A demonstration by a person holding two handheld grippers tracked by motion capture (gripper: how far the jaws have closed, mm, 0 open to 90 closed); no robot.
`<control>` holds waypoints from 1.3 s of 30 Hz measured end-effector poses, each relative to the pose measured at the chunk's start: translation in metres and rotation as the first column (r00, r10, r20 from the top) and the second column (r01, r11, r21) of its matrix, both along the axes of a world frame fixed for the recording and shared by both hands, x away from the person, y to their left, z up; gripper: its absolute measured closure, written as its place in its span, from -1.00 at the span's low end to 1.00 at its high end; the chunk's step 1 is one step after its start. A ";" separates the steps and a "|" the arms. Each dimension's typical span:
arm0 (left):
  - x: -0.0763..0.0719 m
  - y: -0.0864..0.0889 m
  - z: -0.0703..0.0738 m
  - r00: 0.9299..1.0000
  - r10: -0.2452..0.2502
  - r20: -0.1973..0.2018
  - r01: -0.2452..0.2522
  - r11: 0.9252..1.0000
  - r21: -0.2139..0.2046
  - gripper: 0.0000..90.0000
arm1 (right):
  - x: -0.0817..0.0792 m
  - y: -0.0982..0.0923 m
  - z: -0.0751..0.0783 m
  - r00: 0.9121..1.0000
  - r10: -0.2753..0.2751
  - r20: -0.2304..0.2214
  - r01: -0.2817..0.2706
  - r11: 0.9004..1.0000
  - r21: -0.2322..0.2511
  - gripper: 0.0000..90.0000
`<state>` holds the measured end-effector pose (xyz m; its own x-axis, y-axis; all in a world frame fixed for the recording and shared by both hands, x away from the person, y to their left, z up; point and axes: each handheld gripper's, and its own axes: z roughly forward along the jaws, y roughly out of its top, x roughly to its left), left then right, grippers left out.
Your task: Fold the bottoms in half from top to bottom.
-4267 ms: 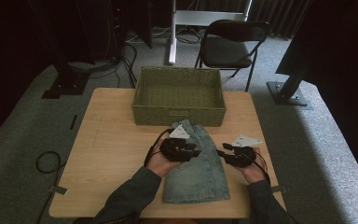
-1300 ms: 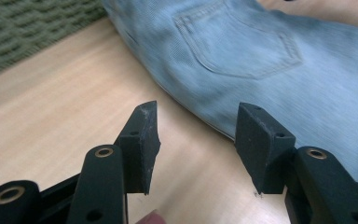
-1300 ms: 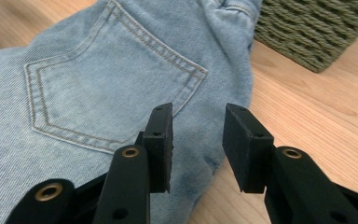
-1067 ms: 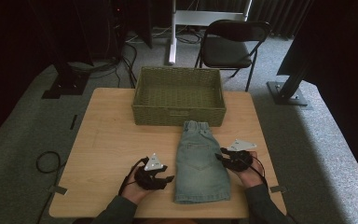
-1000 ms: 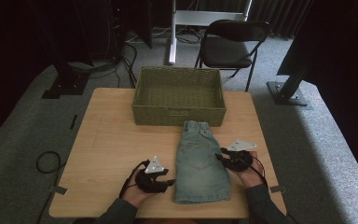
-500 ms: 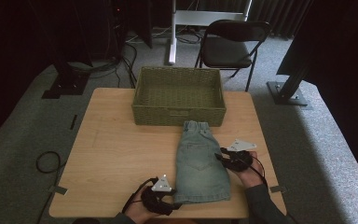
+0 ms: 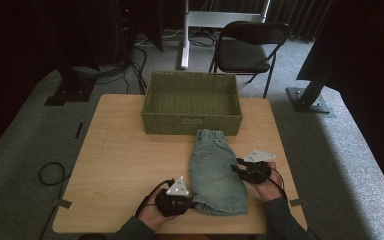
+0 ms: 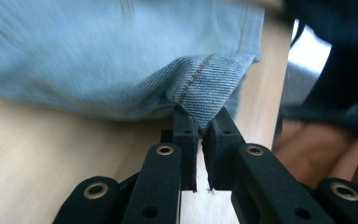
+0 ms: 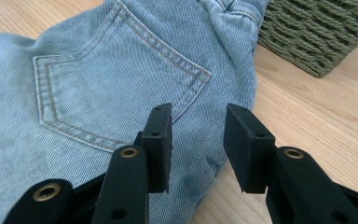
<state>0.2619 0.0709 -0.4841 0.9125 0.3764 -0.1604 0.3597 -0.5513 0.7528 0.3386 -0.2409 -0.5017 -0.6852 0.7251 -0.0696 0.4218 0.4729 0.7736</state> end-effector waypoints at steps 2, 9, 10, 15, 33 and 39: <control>0.013 0.000 0.011 1.000 0.015 0.015 -0.015 0.999 -0.050 0.88 | 0.000 -0.001 0.001 1.000 0.001 0.003 -0.001 1.000 0.003 0.38; 0.067 -0.005 0.030 0.992 0.122 0.036 -0.117 0.985 -0.129 0.88 | 0.000 -0.001 -0.001 1.000 0.003 -0.007 -0.003 1.000 -0.002 0.37; 0.075 -0.006 0.030 0.990 0.138 0.026 -0.133 0.981 -0.139 0.88 | 0.000 -0.001 -0.001 1.000 0.003 -0.009 -0.003 1.000 -0.002 0.37; 0.107 -0.006 0.025 0.974 0.227 0.013 -0.223 0.965 -0.139 0.88 | -0.001 -0.005 0.002 1.000 0.000 -0.002 0.000 1.000 0.006 0.35; 0.156 0.032 -0.003 0.910 0.405 -0.086 -0.413 0.903 -0.116 0.88 | -0.008 -0.030 0.022 0.997 0.073 0.039 -0.076 0.995 0.070 0.12; 0.161 0.045 -0.003 0.879 0.467 -0.093 -0.475 0.872 -0.115 0.88 | 0.001 -0.016 0.021 0.996 0.074 0.040 -0.076 0.995 0.057 0.13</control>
<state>0.4232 0.1163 -0.4867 0.6191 0.7309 -0.2872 0.5993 -0.2034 0.7743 0.3393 -0.2565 -0.4811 -0.7352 0.6756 -0.0554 0.3568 0.4552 0.8158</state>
